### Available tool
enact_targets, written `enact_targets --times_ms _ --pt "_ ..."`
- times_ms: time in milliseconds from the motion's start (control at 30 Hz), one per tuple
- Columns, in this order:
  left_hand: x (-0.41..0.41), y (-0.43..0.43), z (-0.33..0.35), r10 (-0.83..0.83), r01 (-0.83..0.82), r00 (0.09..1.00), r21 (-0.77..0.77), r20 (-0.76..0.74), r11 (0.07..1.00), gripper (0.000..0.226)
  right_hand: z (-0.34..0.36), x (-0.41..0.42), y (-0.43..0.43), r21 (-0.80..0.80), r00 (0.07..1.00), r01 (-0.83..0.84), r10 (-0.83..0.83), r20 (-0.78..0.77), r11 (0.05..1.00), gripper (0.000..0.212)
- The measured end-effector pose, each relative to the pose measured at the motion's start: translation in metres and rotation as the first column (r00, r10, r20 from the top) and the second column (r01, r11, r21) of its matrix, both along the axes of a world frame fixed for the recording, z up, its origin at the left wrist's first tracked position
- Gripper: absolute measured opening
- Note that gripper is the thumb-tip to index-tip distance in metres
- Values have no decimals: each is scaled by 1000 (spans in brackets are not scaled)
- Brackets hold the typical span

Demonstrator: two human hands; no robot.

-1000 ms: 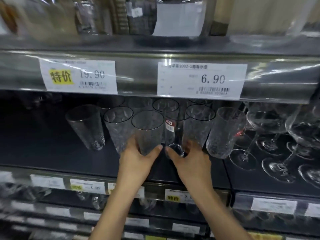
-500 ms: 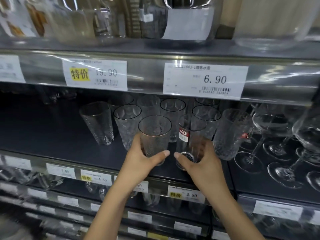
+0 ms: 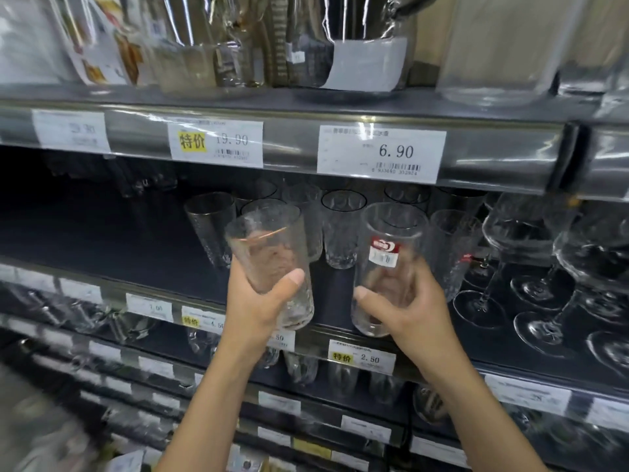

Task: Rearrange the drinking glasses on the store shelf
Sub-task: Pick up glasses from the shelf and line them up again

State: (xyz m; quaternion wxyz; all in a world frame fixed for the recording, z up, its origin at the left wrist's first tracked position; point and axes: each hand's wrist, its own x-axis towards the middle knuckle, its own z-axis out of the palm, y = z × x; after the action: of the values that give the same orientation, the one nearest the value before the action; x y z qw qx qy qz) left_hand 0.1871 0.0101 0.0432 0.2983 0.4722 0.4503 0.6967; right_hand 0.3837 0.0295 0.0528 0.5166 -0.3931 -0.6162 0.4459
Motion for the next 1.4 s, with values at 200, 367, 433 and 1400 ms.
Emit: enact_targets --times_ms 200,367,433,1400 --pt "-3 -74 -7 0 17 963 -60 270 998 102 1 -21 -35 -279 882 -384 260 -394 880 63" --pt "-19 -139 -22 167 -125 941 -156 294 980 99 -18 -60 -64 -406 740 -652 423 -523 641 99" --pt "-27 -167 -27 295 -251 919 -189 261 949 86 -25 -82 -76 -447 713 -698 488 -503 560 96" --pt "-227 -433 -43 794 -788 455 -232 404 570 43 -58 -410 -265 -486 171 -872 899 -404 -52 76"
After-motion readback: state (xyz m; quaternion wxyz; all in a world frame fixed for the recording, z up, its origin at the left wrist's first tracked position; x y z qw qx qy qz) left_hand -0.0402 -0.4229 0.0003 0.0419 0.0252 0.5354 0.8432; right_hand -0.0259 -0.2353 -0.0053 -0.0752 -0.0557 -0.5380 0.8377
